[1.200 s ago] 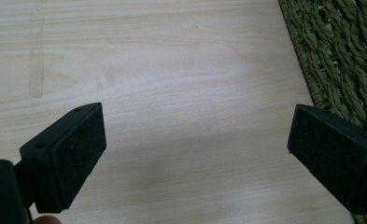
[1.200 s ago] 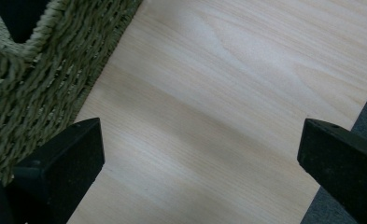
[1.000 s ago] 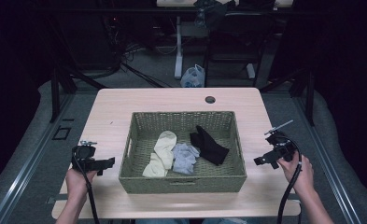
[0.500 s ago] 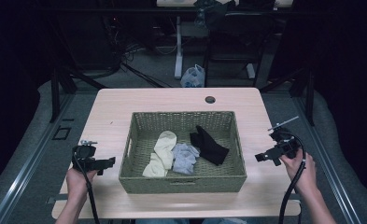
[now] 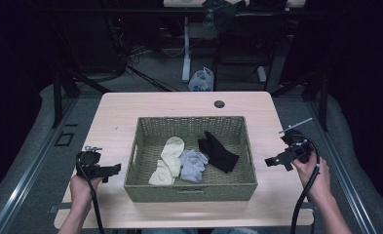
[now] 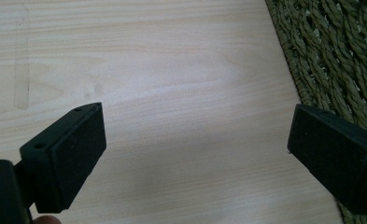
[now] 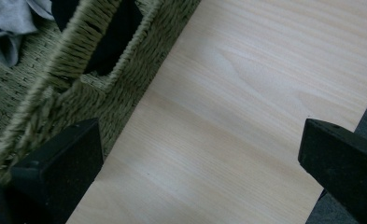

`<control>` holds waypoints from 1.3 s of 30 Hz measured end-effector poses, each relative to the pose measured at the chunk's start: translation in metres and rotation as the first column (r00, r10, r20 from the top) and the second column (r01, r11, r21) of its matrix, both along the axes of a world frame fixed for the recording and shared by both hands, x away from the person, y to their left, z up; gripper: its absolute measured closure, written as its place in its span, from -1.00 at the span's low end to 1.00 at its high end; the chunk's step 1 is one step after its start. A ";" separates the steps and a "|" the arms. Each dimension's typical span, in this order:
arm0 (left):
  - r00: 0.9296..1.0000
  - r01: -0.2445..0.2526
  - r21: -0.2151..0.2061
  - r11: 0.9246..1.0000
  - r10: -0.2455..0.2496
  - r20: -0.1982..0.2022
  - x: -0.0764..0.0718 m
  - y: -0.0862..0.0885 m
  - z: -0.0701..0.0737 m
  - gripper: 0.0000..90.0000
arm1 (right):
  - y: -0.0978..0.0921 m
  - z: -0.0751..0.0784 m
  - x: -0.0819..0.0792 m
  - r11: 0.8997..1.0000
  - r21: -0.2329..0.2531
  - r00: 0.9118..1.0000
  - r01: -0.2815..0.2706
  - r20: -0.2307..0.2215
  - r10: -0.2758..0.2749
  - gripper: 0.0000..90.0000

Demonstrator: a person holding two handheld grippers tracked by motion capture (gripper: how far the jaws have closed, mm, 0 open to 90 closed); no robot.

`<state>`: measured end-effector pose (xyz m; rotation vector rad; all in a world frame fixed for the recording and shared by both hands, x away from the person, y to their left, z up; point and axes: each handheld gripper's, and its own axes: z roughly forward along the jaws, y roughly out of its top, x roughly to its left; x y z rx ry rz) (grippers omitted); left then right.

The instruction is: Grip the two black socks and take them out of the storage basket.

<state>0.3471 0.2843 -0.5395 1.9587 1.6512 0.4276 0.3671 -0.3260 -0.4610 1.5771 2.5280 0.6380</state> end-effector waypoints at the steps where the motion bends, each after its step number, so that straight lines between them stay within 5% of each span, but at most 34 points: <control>1: 1.000 0.001 0.000 1.000 -0.001 -0.001 0.000 0.000 0.000 -0.90 | 0.001 0.001 0.000 1.000 0.000 1.000 0.001 0.005 -0.001 -1.00; 24: 1.000 -0.001 -0.001 1.000 0.001 -0.004 0.001 -0.001 -0.001 -0.90 | 0.037 0.049 0.013 0.998 -0.013 0.995 -0.064 0.075 0.065 -1.00; 39: 1.000 0.003 -0.008 1.000 -0.003 -0.006 0.001 -0.001 -0.001 -0.90 | 0.094 0.069 0.030 0.987 -0.060 0.985 -0.150 0.081 0.154 -1.00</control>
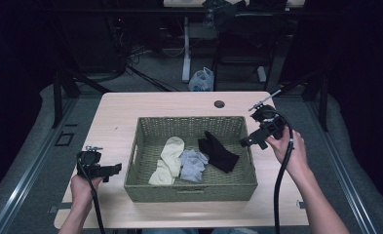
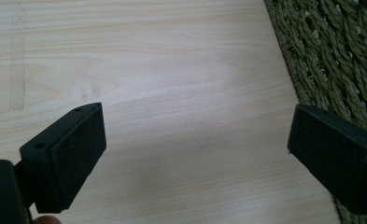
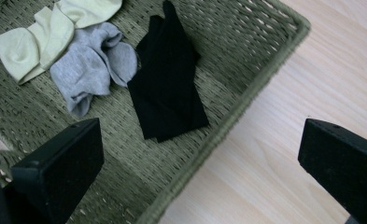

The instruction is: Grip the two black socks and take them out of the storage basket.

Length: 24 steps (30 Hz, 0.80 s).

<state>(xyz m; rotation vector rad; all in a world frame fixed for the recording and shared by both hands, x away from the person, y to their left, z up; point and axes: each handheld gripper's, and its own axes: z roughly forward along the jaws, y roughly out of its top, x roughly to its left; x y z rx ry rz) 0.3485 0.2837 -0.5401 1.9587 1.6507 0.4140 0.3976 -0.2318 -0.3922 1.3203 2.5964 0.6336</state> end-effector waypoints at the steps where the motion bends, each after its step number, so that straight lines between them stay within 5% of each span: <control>1: 1.000 0.000 0.000 1.000 0.000 0.000 0.000 0.000 0.000 -0.90 | 0.004 0.000 0.002 1.000 -0.005 1.000 -0.008 -0.004 0.008 -1.00; 24: 1.000 0.001 -0.002 1.000 -0.001 0.003 0.001 0.001 0.000 -0.90 | 0.073 -0.036 0.036 0.996 -0.068 0.995 -0.062 -0.081 0.056 -0.97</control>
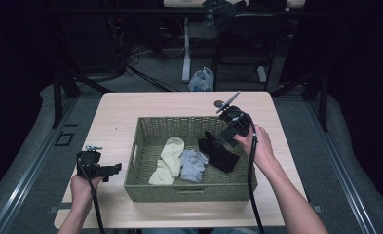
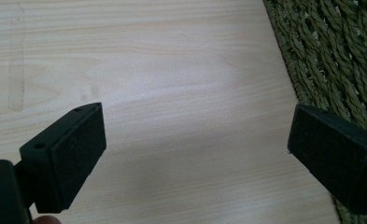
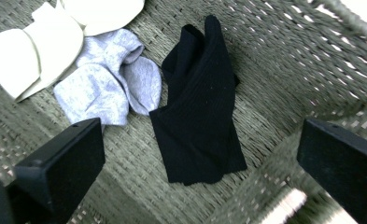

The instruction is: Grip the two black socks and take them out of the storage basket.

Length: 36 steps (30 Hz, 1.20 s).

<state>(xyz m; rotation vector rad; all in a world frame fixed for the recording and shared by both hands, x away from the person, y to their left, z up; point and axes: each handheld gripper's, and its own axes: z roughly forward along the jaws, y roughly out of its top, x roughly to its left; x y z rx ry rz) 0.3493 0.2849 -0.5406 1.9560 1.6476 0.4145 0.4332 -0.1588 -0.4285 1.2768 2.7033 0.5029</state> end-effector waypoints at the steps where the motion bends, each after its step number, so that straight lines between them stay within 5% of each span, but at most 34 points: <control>1: 1.000 0.000 0.000 1.000 0.000 0.000 0.000 0.000 0.000 -0.90 | 0.002 -0.002 0.001 1.000 0.001 1.000 0.003 -0.006 -0.003 -0.96; 8: 1.000 0.001 -0.004 1.000 -0.001 -0.006 0.000 0.000 0.001 -0.90 | 0.014 -0.019 0.007 1.000 -0.005 1.000 0.013 -0.014 -0.013 -0.68; 14: 1.000 0.000 -0.005 1.000 0.000 -0.004 0.000 0.000 0.001 -0.90 | 0.026 -0.031 0.013 0.997 -0.074 0.999 -0.013 -0.045 0.010 -0.56; 26: 1.000 0.002 -0.005 1.000 -0.002 -0.005 0.000 0.000 0.001 -0.90 | 0.042 -0.059 0.023 0.991 -0.135 0.996 -0.001 -0.086 -0.011 -0.27; 29: 1.000 0.002 -0.006 1.000 -0.002 -0.005 0.000 0.000 0.001 -0.90 | 0.043 -0.065 0.026 0.986 -0.164 0.994 0.002 -0.104 -0.019 -0.10; 36: 1.000 0.003 -0.005 1.000 -0.003 -0.005 0.000 0.001 0.000 -0.90 | 0.039 -0.068 0.028 0.985 -0.172 0.994 0.013 -0.106 -0.031 0.77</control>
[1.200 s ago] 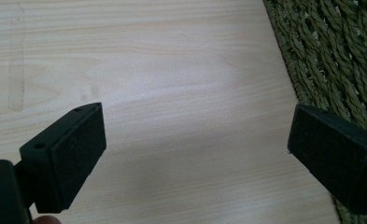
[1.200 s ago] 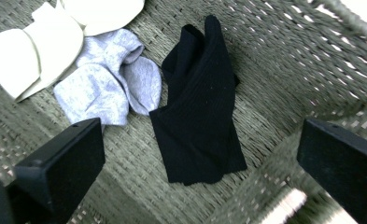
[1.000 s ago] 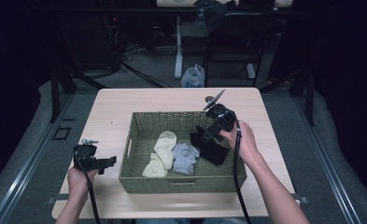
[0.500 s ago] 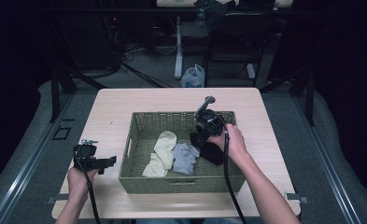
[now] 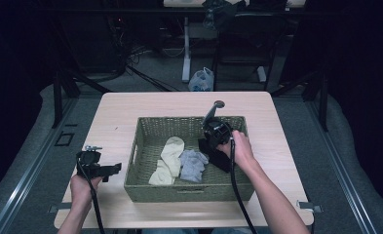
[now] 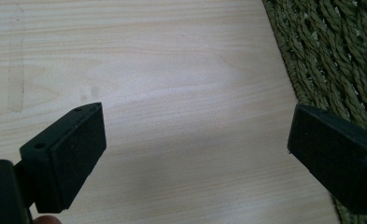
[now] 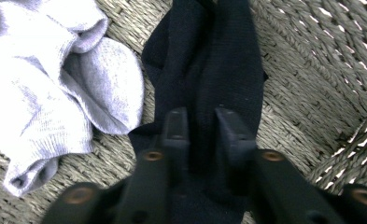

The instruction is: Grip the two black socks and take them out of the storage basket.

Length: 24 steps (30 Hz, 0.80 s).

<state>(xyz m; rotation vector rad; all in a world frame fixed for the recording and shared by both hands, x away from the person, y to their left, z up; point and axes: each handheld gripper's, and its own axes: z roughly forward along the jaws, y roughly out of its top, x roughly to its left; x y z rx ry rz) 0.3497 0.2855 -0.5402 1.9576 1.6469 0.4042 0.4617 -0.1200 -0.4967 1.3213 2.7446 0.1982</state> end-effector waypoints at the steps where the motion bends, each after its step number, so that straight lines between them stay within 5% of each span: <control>1: 1.000 0.001 0.000 1.000 -0.001 0.000 0.000 0.000 0.000 -0.90 | -0.001 0.002 0.000 1.000 0.002 1.000 0.004 -0.001 -0.004 0.81; 24: 1.000 -0.002 -0.002 1.000 0.002 0.005 0.000 -0.001 0.000 -0.90 | -0.027 0.069 -0.010 0.997 0.081 0.999 0.001 0.043 -0.005 0.86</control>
